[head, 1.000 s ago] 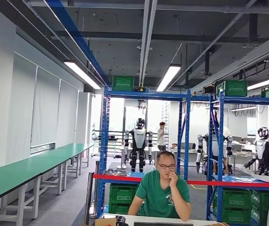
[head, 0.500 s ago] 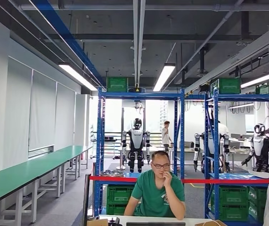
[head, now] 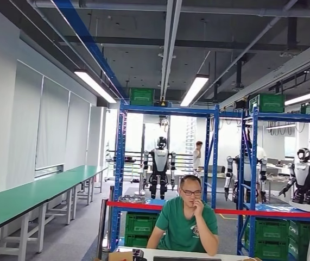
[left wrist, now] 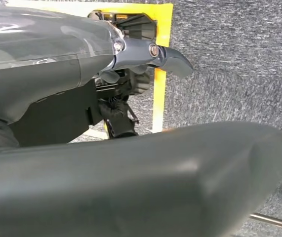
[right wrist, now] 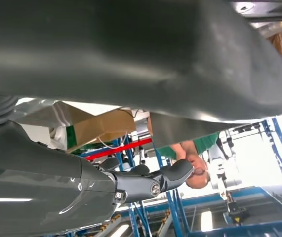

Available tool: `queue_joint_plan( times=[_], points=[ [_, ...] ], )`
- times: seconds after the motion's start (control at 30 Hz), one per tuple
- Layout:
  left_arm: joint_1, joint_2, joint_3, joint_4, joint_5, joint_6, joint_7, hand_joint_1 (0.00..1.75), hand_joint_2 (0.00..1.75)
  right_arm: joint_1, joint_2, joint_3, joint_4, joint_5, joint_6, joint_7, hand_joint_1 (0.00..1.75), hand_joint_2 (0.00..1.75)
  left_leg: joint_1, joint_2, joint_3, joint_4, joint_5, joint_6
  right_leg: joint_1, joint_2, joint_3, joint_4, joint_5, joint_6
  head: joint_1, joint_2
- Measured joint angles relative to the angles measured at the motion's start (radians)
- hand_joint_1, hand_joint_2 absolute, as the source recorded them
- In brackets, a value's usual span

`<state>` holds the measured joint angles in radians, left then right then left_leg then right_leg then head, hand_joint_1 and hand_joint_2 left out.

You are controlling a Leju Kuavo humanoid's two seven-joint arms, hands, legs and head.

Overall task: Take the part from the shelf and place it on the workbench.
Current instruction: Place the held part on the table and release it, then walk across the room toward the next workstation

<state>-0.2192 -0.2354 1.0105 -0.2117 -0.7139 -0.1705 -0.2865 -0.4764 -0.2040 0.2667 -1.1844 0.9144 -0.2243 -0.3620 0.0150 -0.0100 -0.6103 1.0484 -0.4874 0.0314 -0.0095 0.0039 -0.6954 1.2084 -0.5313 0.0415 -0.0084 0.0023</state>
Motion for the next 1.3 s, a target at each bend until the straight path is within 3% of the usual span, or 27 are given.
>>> queue_joint_plan(
  times=[0.07, 0.1, 0.2, 0.27, 0.37, 0.43, 0.47, 0.53, 0.6, 0.73, 0.8, 0.87, 0.93, 0.97, 1.0, 1.07, 1.13, 1.23, 1.3],
  points=[
    [-0.001, 0.0, 0.0, 0.0, -0.003, 0.001, 0.001, 0.0, 0.0, -0.004, -0.001, -0.003, -0.008, 0.0, 0.0, 0.0, 0.0, 0.0, -0.001, 0.0, 0.0, -0.001, -0.001, -0.003, 0.003, 0.001, 0.061, -0.126, 0.049, -0.005, 0.0, 0.0],
    [-0.001, 0.0, -0.001, 0.0, -0.004, 0.002, 0.002, 0.0, 0.0, -0.005, -0.002, -0.005, -0.012, 0.0, 0.0, 0.0, 0.0, 0.0, -0.002, 0.0, -0.001, -0.001, 0.0, -0.006, 0.006, 0.001, 0.077, -0.164, 0.059, -0.009, 0.0, 0.0],
    [0.0, 0.0, -0.001, 0.0, -0.008, 0.004, 0.018, 0.0, 0.0, -0.006, -0.003, -0.005, -0.018, 0.0, 0.002, 0.0, 0.0, 0.0, -0.001, 0.0, -0.001, -0.006, 0.001, -0.021, 0.011, 0.001, 0.084, -0.186, 0.059, -0.026, 0.0, 0.0],
    [0.0, 0.0, -0.001, 0.0, -0.01, 0.007, 0.031, 0.0, 0.0, -0.011, -0.001, -0.004, -0.022, 0.0, 0.004, 0.0, 0.0, 0.0, 0.001, 0.0, -0.01, 0.017, -0.024, -0.028, 0.009, -0.001, 0.089, -0.196, 0.066, -0.041, 0.0, 0.0],
    [0.003, 0.0, -0.002, 0.0, -0.013, 0.017, 0.047, 0.0, 0.0, -0.015, 0.003, -0.003, -0.024, 0.001, 0.006, -0.001, 0.0, 0.0, 0.0, 0.001, -0.078, 0.182, -0.115, -0.03, 0.01, -0.005, 0.089, -0.2, 0.071, -0.051, 0.0, 0.0],
    [0.006, 0.0, -0.002, 0.0, -0.015, 0.02, 0.052, 0.0, 0.0, -0.014, 0.008, 0.0, -0.022, 0.002, 0.008, -0.002, 0.0, 0.0, 0.0, 0.001, -0.109, 0.257, -0.136, -0.032, 0.011, -0.005, 0.088, -0.2, 0.072, -0.053, 0.0, 0.0],
    [0.007, 0.0, -0.003, 0.0, -0.017, 0.021, 0.052, 0.0, 0.0, -0.014, 0.009, 0.001, -0.02, 0.002, 0.009, -0.002, 0.0, 0.0, 0.0, 0.001, -0.099, 0.241, -0.119, -0.032, 0.011, -0.005, 0.087, -0.199, 0.072, -0.053, 0.0, 0.0],
    [0.006, 0.0, -0.003, 0.0, -0.019, 0.021, 0.052, 0.0, 0.0, -0.016, 0.011, 0.002, -0.019, 0.003, 0.009, -0.002, 0.0, 0.0, 0.0, 0.001, -0.039, 0.124, -0.057, -0.029, 0.011, -0.005, 0.086, -0.193, 0.071, -0.051, 0.0, 0.0],
    [0.004, 0.0, -0.004, 0.0, -0.019, 0.021, 0.053, 0.0, 0.0, -0.02, 0.011, 0.003, -0.019, 0.003, 0.009, -0.002, 0.0, 0.0, 0.0, 0.001, 0.008, 0.024, -0.02, -0.025, 0.015, -0.003, 0.077, -0.181, 0.069, -0.044, 0.0, 0.0],
    [0.006, 0.0, -0.005, 0.0, -0.019, 0.021, 0.053, 0.0, 0.0, -0.023, 0.013, 0.004, -0.019, 0.003, 0.01, -0.003, 0.0, 0.0, -0.005, 0.001, 0.011, 0.002, -0.008, -0.007, 0.011, -0.002, 0.064, -0.17, 0.067, -0.024, 0.0, 0.0],
    [0.005, 0.0, -0.005, 0.0, -0.019, 0.021, 0.054, 0.0, 0.0, -0.024, 0.013, 0.004, -0.019, 0.003, 0.01, -0.003, 0.0, 0.0, -0.002, 0.003, 0.008, -0.002, 0.0, 0.006, 0.007, -0.002, 0.048, -0.119, 0.02, -0.014, 0.0, 0.0],
    [0.005, 0.0, -0.005, 0.0, -0.02, 0.021, 0.055, 0.0, 0.0, -0.024, 0.013, 0.004, -0.016, 0.003, 0.01, -0.003, 0.0, 0.0, -0.004, 0.004, 0.002, -0.002, 0.006, 0.012, 0.003, -0.002, 0.011, -0.004, -0.055, -0.006, 0.0, 0.0],
    [0.006, 0.001, -0.005, 0.0, -0.02, 0.021, 0.055, 0.0, 0.0, -0.02, 0.013, 0.005, -0.012, 0.003, 0.01, -0.003, 0.0, 0.0, -0.006, 0.005, -0.006, -0.002, 0.012, 0.014, 0.0, -0.002, -0.009, 0.082, -0.089, -0.001, 0.0, 0.0],
    [0.007, 0.001, -0.005, 0.0, -0.02, 0.021, 0.055, 0.0, 0.0, -0.019, 0.013, 0.005, -0.011, 0.003, 0.01, -0.003, 0.0, 0.0, -0.007, 0.005, -0.01, -0.001, 0.015, 0.014, -0.001, -0.002, 0.003, 0.077, -0.08, -0.001, 0.0, 0.0],
    [0.007, 0.001, -0.005, 0.0, -0.02, 0.021, 0.055, 0.0, 0.0, -0.019, 0.013, 0.005, -0.01, 0.003, 0.01, -0.003, 0.0, 0.0, -0.007, 0.005, -0.013, -0.001, 0.018, 0.013, -0.001, -0.002, 0.033, 0.036, -0.057, -0.001, 0.0, 0.0],
    [0.006, 0.001, -0.005, 0.0, -0.02, 0.021, 0.055, 0.0, 0.0, -0.024, 0.014, 0.005, -0.011, 0.003, 0.01, -0.003, 0.0, 0.0, -0.008, 0.005, -0.017, -0.001, 0.024, 0.009, 0.002, -0.001, 0.117, -0.1, -0.008, -0.008, 0.0, 0.0],
    [0.005, 0.001, -0.005, 0.0, -0.021, 0.021, 0.056, 0.0, 0.0, -0.029, 0.014, 0.005, -0.011, 0.003, 0.01, -0.003, 0.0, 0.0, -0.006, 0.005, -0.022, -0.002, 0.033, -0.001, 0.01, 0.001, 0.164, -0.188, 0.009, -0.016, 0.0, 0.0],
    [0.006, 0.0, -0.006, 0.0, -0.023, 0.021, 0.057, 0.0, 0.0, -0.031, 0.015, 0.004, -0.011, 0.003, 0.01, -0.003, 0.0, 0.0, 0.001, 0.004, -0.027, -0.006, 0.042, -0.021, 0.017, -0.001, 0.165, -0.211, 0.023, -0.03, 0.0, 0.0],
    [0.007, 0.0, -0.007, 0.0, -0.024, 0.021, 0.058, 0.0, 0.0, -0.036, 0.017, 0.004, -0.011, 0.002, 0.01, -0.003, 0.0, 0.0, 0.001, 0.003, -0.043, 0.029, -0.004, -0.027, 0.015, -0.007, 0.156, -0.224, 0.043, -0.045, 0.0, 0.0]
  ],
)
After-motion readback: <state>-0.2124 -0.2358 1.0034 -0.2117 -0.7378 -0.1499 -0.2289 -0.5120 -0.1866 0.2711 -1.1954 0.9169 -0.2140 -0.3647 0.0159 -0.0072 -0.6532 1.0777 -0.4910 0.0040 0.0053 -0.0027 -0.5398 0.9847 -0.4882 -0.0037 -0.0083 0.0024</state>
